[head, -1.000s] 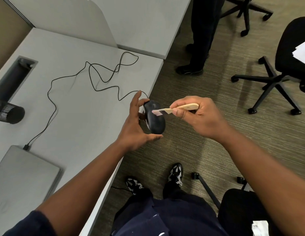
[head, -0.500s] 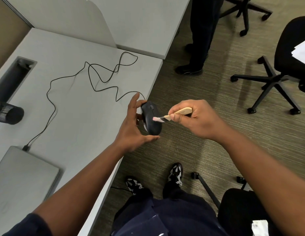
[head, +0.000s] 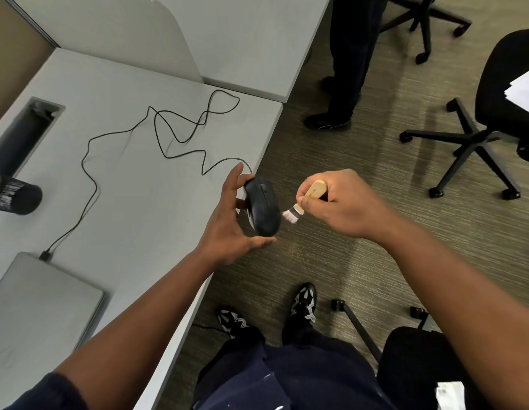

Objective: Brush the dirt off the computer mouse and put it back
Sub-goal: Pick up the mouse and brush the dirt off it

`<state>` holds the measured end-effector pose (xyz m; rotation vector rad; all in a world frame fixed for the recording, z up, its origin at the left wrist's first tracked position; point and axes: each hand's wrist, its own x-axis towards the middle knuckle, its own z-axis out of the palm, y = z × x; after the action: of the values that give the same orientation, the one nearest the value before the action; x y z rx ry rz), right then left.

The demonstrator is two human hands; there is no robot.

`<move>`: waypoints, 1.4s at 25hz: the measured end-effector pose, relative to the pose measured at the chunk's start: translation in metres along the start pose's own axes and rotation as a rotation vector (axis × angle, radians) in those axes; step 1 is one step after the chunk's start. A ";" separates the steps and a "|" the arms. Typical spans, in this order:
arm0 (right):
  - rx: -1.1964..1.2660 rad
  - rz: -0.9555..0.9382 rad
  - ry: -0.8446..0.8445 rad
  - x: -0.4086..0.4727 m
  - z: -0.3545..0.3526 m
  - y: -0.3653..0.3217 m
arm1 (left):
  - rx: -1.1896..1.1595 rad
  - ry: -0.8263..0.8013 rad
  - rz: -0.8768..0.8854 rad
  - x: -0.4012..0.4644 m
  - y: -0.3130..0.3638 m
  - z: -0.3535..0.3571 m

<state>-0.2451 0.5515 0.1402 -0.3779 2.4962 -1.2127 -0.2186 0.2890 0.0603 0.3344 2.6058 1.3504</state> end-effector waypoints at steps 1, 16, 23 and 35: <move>0.054 -0.016 0.059 -0.001 0.001 0.000 | -0.004 0.000 -0.003 0.000 -0.001 0.000; 0.465 0.046 0.287 0.000 0.013 0.007 | 0.003 -0.012 -0.018 -0.003 -0.004 0.007; 0.266 -0.016 0.150 0.000 0.008 0.004 | 0.002 -0.010 0.007 -0.001 0.000 0.006; 0.521 0.321 0.270 0.027 0.007 0.010 | -0.006 -0.041 0.025 -0.002 0.010 0.011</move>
<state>-0.2674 0.5423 0.1236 0.3242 2.2015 -1.7818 -0.2122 0.3026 0.0619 0.3910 2.5722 1.3441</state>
